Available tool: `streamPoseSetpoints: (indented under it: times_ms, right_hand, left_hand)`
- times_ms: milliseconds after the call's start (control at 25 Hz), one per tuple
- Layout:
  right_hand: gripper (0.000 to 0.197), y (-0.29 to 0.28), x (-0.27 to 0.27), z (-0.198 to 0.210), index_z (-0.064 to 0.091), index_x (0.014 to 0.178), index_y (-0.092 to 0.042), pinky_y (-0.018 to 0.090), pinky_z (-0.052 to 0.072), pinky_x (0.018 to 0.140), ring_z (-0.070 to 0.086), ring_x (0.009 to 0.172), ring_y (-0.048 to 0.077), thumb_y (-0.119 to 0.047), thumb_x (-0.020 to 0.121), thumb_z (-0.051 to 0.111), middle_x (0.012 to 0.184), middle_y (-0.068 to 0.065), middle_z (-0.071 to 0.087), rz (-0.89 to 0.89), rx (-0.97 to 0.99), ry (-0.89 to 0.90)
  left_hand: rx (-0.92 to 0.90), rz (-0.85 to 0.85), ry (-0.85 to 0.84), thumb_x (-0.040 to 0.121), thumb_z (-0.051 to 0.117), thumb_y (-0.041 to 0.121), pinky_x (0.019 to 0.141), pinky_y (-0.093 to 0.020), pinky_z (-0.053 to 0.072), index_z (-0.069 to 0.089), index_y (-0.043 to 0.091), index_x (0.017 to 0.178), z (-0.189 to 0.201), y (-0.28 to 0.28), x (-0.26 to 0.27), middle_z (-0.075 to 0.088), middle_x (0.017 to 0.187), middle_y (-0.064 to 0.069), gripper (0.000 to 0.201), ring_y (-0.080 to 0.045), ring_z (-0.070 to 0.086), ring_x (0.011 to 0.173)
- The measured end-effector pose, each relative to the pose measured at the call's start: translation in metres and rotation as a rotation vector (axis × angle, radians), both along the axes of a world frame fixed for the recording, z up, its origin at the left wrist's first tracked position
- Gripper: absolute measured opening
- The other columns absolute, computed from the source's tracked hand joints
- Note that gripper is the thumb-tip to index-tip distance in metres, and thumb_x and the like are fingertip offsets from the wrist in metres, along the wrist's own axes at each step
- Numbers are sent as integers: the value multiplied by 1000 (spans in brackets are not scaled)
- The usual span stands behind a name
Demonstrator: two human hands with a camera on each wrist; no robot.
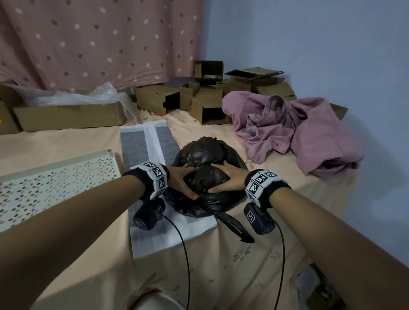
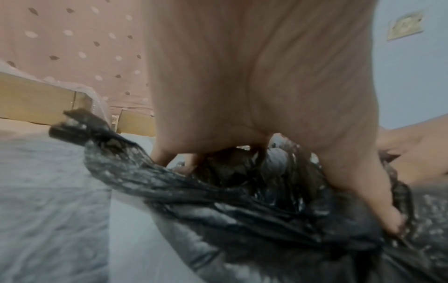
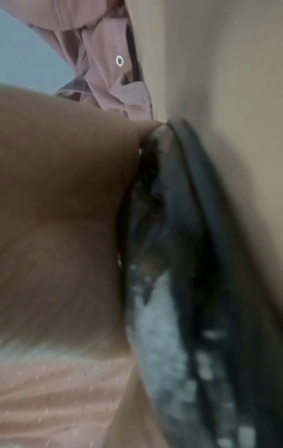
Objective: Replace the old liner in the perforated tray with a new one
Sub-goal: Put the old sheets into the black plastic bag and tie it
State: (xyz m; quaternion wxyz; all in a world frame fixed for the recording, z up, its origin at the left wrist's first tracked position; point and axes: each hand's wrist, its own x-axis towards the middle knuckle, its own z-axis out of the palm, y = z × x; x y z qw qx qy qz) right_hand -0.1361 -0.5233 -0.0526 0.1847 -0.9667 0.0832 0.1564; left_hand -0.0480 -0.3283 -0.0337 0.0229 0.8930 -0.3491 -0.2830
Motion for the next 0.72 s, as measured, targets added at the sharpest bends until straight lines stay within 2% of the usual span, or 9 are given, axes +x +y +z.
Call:
streamPoseSetpoints:
  times_ms: [40,160,200,320,440,520,600,680,720]
  right_hand:
    - [99,1,2,-4,8,150,-43,43,17,122,14,149,29,-65,73,66,163,4,-1,9,-15,-4]
    - [96,0,8,-10,10,150,-43,44,20,120,18,147,30,-65,75,64,162,4,8,22,-49,-5]
    - [96,-1,9,-10,10,150,-43,45,21,120,20,147,30,-66,74,64,162,4,10,24,-57,2]
    - [96,-1,11,-10,12,150,-42,44,24,119,24,145,31,-67,74,64,161,5,14,40,-67,21]
    - [95,1,7,0,19,149,-40,40,27,118,31,142,27,-68,71,66,158,1,25,30,-41,4]
    - [93,1,2,17,26,148,-40,36,29,116,36,140,23,-67,69,68,154,-4,34,-2,8,-37]
    - [87,1,-4,38,33,146,-39,34,30,115,37,139,22,-65,71,68,153,-3,37,-8,6,-78]
    - [79,1,-9,62,40,143,-35,31,34,110,43,134,22,-58,74,70,148,-1,43,0,-2,-108]
    - [76,2,-10,72,43,141,-31,30,36,106,46,130,21,-55,75,71,144,0,47,2,-16,-117]
  left_hand:
    - [5,9,8,47,73,70,122,-50,13,4,39,151,-1,-1,-2,-1,163,4,128,-26,6,150]
    - [-5,22,-13,75,74,48,123,-42,13,5,29,153,-4,-4,-3,4,162,-1,106,-25,11,150]
    - [-3,17,-26,78,72,44,123,-41,13,5,27,153,-4,-4,-4,5,162,-2,102,-24,12,150]
    - [0,-2,-42,79,71,43,123,-40,13,5,26,154,-3,-5,-5,5,162,-2,101,-24,12,150]
    - [0,12,8,78,73,43,121,-40,21,15,24,152,6,-4,-3,21,160,0,96,-22,24,146]
    - [28,1,23,77,73,45,119,-41,27,25,25,150,25,-3,-2,27,157,2,89,-22,29,144]
    - [63,0,9,80,70,45,117,-39,30,32,27,147,50,0,-2,27,156,3,79,-22,29,143]
    - [81,-17,-41,86,64,43,113,-34,29,35,26,147,78,2,-5,28,156,3,70,-23,28,144]
    - [85,-20,-87,87,62,44,113,-37,28,34,26,147,90,2,-7,26,157,2,68,-23,26,145]
